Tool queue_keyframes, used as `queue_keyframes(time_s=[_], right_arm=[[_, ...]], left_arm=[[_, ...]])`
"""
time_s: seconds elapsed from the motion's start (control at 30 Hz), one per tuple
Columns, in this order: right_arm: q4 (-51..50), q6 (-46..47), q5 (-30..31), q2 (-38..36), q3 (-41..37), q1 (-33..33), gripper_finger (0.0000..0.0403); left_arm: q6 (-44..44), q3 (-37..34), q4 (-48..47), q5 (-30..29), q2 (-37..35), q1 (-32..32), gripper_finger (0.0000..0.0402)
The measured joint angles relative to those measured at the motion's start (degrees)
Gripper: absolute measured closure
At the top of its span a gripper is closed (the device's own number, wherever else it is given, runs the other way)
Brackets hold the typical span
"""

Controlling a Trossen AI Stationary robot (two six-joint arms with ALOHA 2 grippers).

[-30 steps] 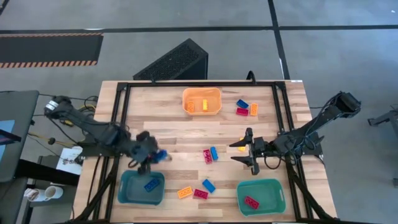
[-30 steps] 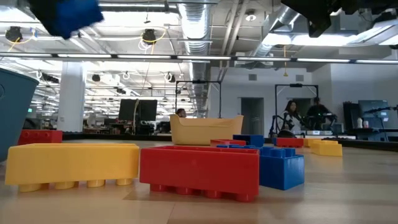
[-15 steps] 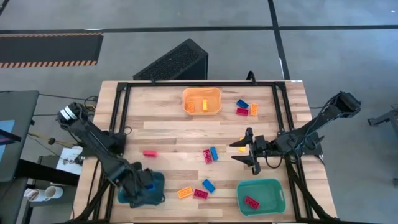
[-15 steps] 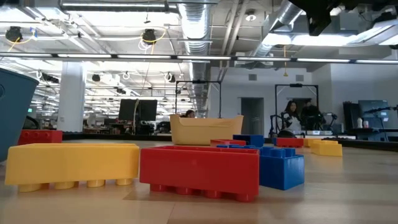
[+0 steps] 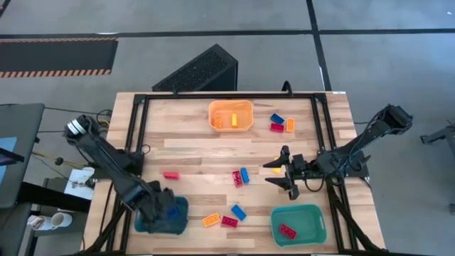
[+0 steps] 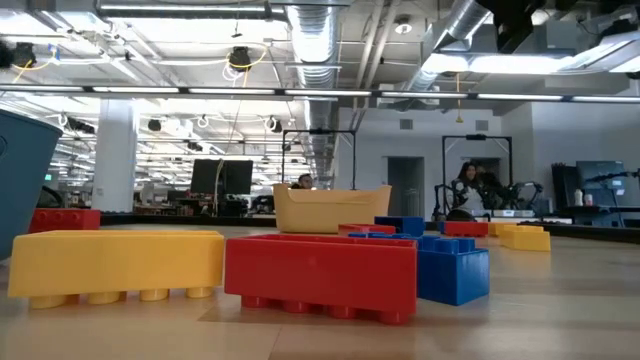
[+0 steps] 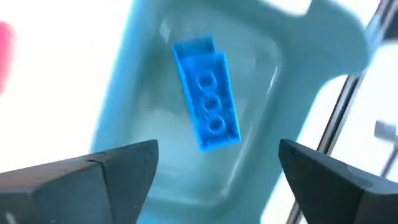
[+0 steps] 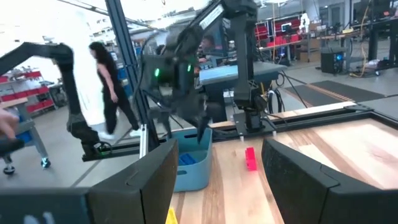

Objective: Sort & place blocks by color
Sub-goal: Put the red game piece into the green bin

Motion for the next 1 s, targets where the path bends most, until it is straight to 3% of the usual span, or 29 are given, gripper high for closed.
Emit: queue_keyframes(time_s=[0.07, 0.23, 0.33, 0.43, 0.53, 0.63, 0.77, 1.0], right_arm=[[-0.38, 0.00, -0.01, 0.00, 0.00, -0.30, 0.0149], [-0.90, 0.02, 0.01, 0.00, 0.00, -1.52, 0.0149], [-0.88, 0.02, 0.00, 0.00, 0.00, -1.64, 0.0149], [-0.84, 0.06, 0.00, 0.00, 0.00, -1.64, 0.0149], [-0.84, 0.06, 0.00, 0.00, 0.00, -1.62, 0.0149], [-0.85, 0.06, 0.02, 0.00, 0.00, -1.31, 0.0149], [-0.86, 0.04, 0.00, 0.00, 0.00, -1.31, 0.0149], [-4.64, 0.61, 0.94, 0.02, 0.00, -2.43, 0.0149]], left_arm=[[1.22, 0.00, 0.33, -8.09, -4.60, -0.03, 0.0110], [13.91, -1.38, 9.99, -37.31, -13.19, -0.58, 0.0153], [28.54, -4.76, 23.21, -42.73, -15.17, 1.06, 0.0177], [42.47, -9.87, 39.44, -42.25, -15.92, 4.18, 0.0199], [52.36, -15.69, 55.11, -34.24, -16.01, 8.81, 0.0221], [56.02, -21.46, 67.53, -24.81, -15.99, 14.06, 0.0245], [57.98, -28.01, 81.16, -17.70, -15.99, 19.49, 0.0275], [62.01, -33.90, 98.06, -16.34, -15.99, 24.15, 0.0312]])
